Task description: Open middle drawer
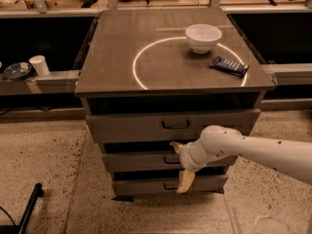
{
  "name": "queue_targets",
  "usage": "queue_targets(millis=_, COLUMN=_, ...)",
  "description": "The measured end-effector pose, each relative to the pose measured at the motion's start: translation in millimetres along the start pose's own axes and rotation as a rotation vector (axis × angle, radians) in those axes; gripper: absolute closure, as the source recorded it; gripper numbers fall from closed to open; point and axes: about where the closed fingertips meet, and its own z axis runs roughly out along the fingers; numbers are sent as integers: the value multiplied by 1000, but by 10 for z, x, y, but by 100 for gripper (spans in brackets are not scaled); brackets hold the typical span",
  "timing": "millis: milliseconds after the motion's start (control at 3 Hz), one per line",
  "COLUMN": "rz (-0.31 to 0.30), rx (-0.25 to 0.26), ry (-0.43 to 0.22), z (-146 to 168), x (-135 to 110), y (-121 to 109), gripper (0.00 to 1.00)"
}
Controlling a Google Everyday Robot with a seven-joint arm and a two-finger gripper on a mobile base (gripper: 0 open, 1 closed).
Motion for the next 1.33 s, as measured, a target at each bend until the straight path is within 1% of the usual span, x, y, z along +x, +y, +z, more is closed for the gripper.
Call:
queue_targets(millis=333, rz=-27, rx=44, ry=34, z=-21, x=138, y=7, gripper=0)
queue_targets(millis=667, rz=-66, rx=114, ry=26, z=-51, x=341, y=-27, gripper=0)
queue_targets(millis=1000, rz=-124, rx=155, ry=6, z=-127, x=608, y=-81, gripper=0)
queue_targets(millis=1333, rz=-123, rx=152, ry=9, z=-78, x=891, y=-165, gripper=0)
